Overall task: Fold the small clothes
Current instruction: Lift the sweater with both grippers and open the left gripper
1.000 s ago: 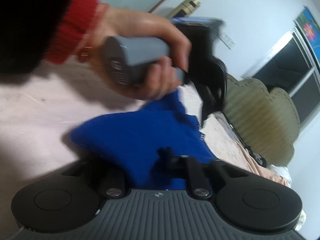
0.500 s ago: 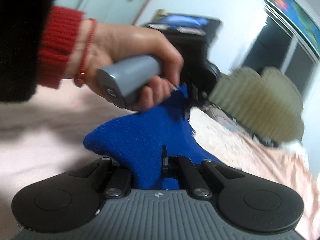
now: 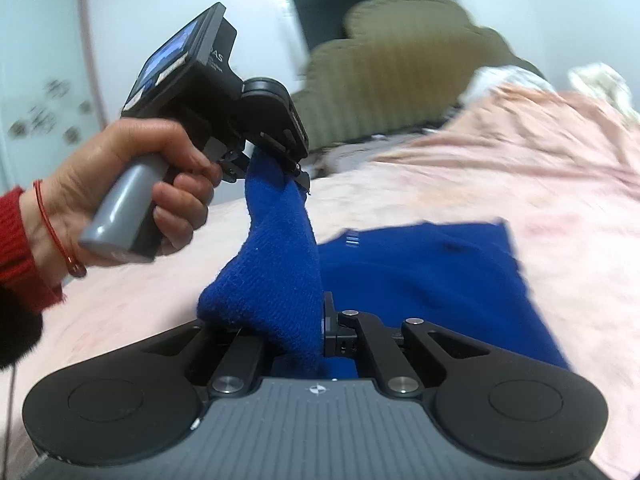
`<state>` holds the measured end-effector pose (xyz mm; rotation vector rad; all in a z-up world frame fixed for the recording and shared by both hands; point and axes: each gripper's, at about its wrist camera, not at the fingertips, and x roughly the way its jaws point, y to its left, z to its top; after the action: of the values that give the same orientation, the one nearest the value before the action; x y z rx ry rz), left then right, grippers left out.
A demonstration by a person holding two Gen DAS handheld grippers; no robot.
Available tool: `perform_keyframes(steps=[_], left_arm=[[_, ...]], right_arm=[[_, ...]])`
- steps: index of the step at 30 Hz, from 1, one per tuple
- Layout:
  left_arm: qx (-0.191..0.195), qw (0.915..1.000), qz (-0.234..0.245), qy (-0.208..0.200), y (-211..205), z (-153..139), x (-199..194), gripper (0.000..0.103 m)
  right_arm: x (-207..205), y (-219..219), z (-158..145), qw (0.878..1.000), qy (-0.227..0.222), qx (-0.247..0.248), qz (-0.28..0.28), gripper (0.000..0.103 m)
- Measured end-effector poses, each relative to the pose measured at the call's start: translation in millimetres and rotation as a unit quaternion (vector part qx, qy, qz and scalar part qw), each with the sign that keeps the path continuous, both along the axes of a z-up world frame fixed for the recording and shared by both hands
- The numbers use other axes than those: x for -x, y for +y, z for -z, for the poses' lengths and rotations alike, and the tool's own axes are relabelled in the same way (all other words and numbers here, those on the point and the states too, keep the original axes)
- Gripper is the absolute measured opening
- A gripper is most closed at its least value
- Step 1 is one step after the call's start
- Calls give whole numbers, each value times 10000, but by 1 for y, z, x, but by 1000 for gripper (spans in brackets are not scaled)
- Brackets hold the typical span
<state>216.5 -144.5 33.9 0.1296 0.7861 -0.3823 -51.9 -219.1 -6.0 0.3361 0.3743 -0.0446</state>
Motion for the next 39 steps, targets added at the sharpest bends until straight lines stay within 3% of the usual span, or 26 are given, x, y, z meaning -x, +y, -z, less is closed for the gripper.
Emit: perform_keyframes(steps=[10, 13, 18, 21, 23, 24, 25, 27, 29, 33, 35, 36, 39], left_arm=[[-407, 9977, 473, -269, -89, 32, 8, 7], [-444, 9974, 545, -177, -105, 42, 5, 7], [-201, 9987, 462, 58, -109, 49, -4, 8], [473, 9967, 612, 263, -98, 41, -10, 11], [736, 9947, 581, 416, -92, 32, -15, 23], [813, 9944, 532, 409, -88, 26, -17, 40], [866, 9945, 486, 325, -84, 20, -16, 64], [913, 9951, 378, -17, -71, 6, -10, 87], [801, 9951, 370, -447, -58, -7, 1, 88], [329, 9972, 336, -577, -32, -13, 17, 88], [181, 9975, 362, -587, -15, -7, 30, 88], [78, 9976, 351, -592, -7, -4, 36, 88], [-117, 9979, 276, -574, 18, 9, 56, 88]], right_arm=[[3, -70, 37, 9936, 161, -950, 590, 5], [0, -87, 50, 9882, 260, -1390, 595, 5], [-2, -118, 69, 9707, 306, -2309, 589, 7], [6, -124, 74, 9624, 279, -2642, 570, 14], [10, -123, 75, 9600, 273, -2735, 529, 16], [13, -121, 75, 9596, 257, -2755, 513, 19], [13, -121, 75, 9591, 228, -2777, 493, 21], [16, -123, 77, 9570, 154, -2858, 475, 26], [19, -124, 78, 9535, 36, -2978, 462, 31], [29, -132, 83, 9420, -225, -3307, 534, 35], [31, -136, 85, 9348, -296, -3497, 541, 27], [33, -137, 85, 9331, -282, -3528, 637, 15], [36, -144, 93, 9224, -182, -3763, 854, 10]])
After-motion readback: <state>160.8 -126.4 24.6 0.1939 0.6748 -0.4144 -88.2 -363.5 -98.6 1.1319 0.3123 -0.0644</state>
